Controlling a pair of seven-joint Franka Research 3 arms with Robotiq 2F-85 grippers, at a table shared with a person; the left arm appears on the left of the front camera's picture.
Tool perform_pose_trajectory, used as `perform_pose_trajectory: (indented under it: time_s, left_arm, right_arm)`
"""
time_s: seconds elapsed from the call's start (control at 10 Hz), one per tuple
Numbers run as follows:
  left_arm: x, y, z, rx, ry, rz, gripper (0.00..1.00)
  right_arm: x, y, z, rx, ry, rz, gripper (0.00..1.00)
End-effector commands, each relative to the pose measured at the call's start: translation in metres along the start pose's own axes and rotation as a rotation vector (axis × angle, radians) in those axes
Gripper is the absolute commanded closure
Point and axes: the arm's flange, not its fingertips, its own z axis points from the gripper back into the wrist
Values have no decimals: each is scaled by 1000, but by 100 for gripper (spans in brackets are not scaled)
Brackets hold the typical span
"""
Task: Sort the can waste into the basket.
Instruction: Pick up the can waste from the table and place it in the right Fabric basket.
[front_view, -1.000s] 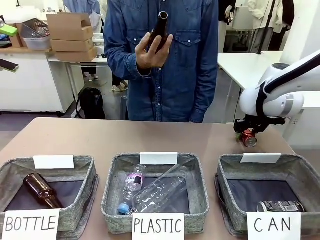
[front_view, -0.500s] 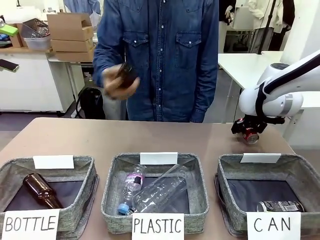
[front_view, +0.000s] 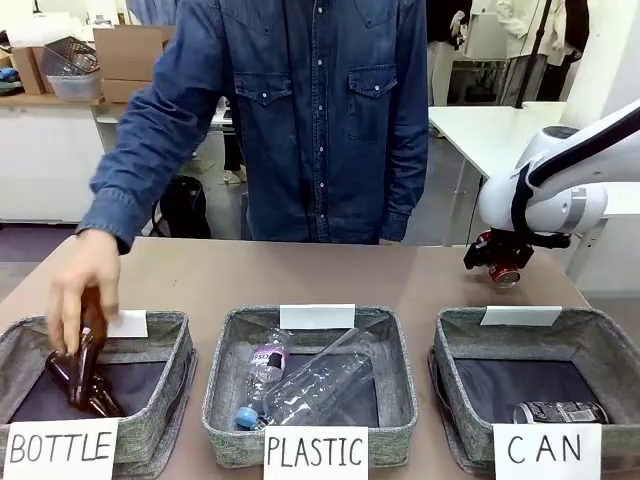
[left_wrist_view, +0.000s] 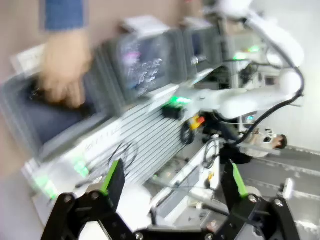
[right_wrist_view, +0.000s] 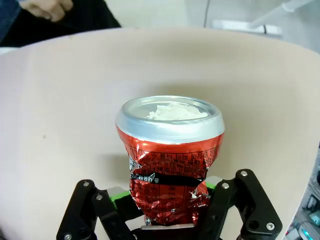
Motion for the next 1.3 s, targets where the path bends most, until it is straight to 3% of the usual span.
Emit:
perform_pose_trajectory:
  time_s: [0.0,0.1,0.4,0.5,0.6,0.9,1.2]
  left_arm:
    - [-35,18,53,188,-2,14,0]
    - [0,0,0,0,0,0,0]
    - [0,0,0,0,0,0,0]
    - [0,0,0,0,0,0,0]
    - [0,0,0,0,0,0,0]
    - [0,0,0,0,0,0,0]
    - [0,0,0,0,0,0,0]
  right_arm:
    - [3,-1,-1,15,-1,-4,100]
    - [4,0,2,10,-7,1,100]
    - [3,0,19,9,-17,15,100]
    - [-4,0,45,71,9,31,100]
    - [-17,-1,80,14,42,68,100]
    - [-101,4,186,88,7,366,100]
    - [-189,31,211,189,-34,734,100]
